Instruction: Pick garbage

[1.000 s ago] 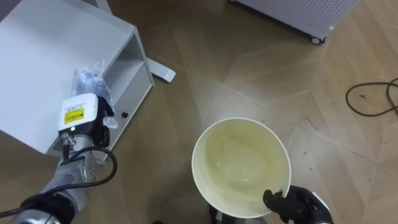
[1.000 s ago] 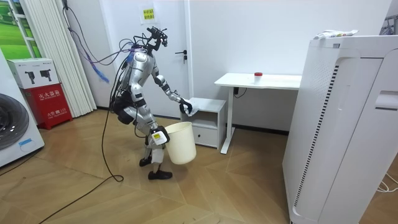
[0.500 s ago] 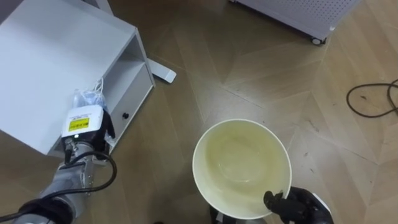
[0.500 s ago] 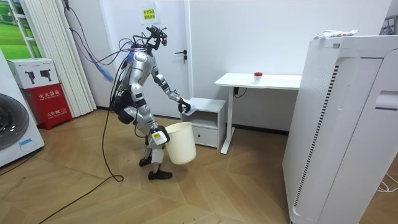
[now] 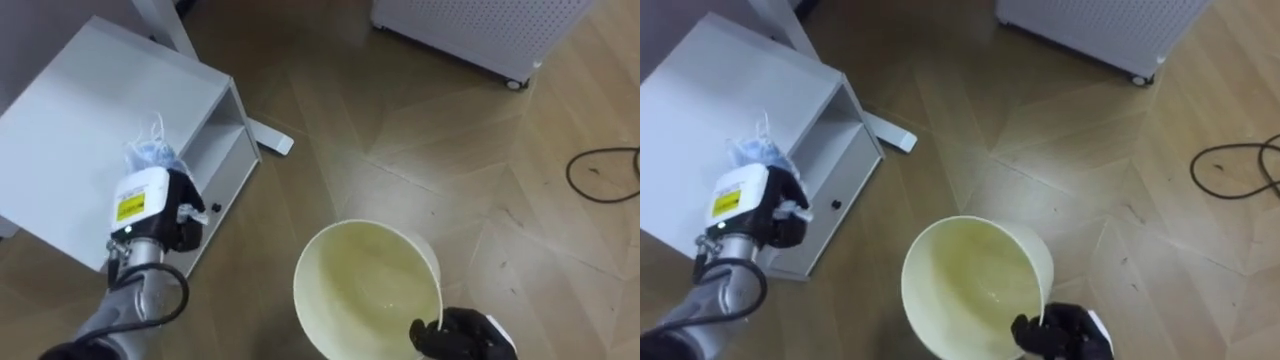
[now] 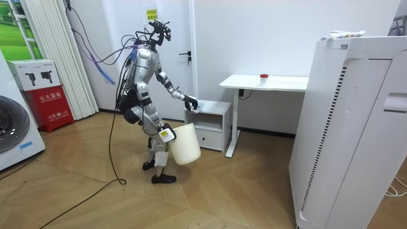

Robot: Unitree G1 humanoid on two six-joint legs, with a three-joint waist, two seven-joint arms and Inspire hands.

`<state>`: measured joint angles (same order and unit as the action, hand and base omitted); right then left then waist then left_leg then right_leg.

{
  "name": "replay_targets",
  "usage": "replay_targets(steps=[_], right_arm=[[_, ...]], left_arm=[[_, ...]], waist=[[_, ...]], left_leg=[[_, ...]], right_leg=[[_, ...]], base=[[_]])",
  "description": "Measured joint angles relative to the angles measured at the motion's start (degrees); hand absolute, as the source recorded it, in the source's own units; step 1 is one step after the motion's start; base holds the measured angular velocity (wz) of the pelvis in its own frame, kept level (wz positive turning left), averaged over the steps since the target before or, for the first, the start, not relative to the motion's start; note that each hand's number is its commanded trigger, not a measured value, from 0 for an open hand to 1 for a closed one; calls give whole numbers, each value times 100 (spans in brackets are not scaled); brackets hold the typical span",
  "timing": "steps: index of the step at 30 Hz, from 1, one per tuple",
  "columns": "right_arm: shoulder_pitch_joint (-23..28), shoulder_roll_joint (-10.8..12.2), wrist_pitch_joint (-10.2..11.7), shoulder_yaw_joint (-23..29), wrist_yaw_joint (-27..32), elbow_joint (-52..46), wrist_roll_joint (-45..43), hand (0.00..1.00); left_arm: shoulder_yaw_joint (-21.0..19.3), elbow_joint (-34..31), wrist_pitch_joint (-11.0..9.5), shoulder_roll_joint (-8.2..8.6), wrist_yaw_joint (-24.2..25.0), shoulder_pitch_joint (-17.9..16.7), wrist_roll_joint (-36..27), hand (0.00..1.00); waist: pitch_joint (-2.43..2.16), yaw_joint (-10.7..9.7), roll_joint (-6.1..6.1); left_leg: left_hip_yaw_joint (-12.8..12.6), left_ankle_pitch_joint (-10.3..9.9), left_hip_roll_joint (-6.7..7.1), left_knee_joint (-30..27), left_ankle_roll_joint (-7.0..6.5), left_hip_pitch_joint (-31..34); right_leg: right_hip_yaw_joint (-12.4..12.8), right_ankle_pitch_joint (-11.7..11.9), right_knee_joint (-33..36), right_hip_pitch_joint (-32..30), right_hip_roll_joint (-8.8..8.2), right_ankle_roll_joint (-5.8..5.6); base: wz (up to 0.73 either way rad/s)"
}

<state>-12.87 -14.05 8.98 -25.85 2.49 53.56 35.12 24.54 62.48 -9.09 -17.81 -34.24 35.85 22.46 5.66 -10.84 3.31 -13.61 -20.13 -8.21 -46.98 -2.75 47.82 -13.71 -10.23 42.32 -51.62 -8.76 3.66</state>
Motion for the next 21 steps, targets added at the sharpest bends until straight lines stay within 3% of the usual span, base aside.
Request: replay_targets(steps=[4,6,8,11,15,21], right_arm=[[-82,188,135,-40,9,197,-175,100],[-91,311,179,-44,10,318,-294,100],[-145,446,211,-67,5,456,-297,100],[-149,563,213,-120,-62,458,-441,100],[-162,611,217,-115,-73,630,-639,100],[-157,704,216,-122,-79,803,-484,100]], left_arm=[[43,-367,-483,430,109,-386,-861,100],[73,-509,-557,613,305,-613,-1137,100],[307,-531,-648,751,586,-790,-1587,100],[391,-531,-656,879,948,-992,-1769,100],[374,-530,-776,1055,1215,-1142,-2087,100],[505,-509,-880,1072,1590,-1432,-2627,100]], waist=[[-26,15,-50],[-40,24,-75],[-87,34,-152],[-135,37,-232],[-145,140,-247],[-197,353,-330]], left_leg=[[-40,6,-6,133,-5,-128],[-38,6,-12,149,-5,-217],[-107,17,10,236,-26,-317],[-188,23,-4,245,-36,-357],[-208,32,-11,261,-52,-390],[-302,97,5,413,-58,-501]], right_leg=[[-75,23,-180,161,5,-33],[-76,23,-215,260,13,-45],[-53,32,-250,310,-12,-66],[-31,39,-256,318,-18,-73],[-25,80,-291,350,-8,-76],[38,149,-384,392,6,-71]], base=[[-2],[0],[0],[-4],[-2],[-4]])
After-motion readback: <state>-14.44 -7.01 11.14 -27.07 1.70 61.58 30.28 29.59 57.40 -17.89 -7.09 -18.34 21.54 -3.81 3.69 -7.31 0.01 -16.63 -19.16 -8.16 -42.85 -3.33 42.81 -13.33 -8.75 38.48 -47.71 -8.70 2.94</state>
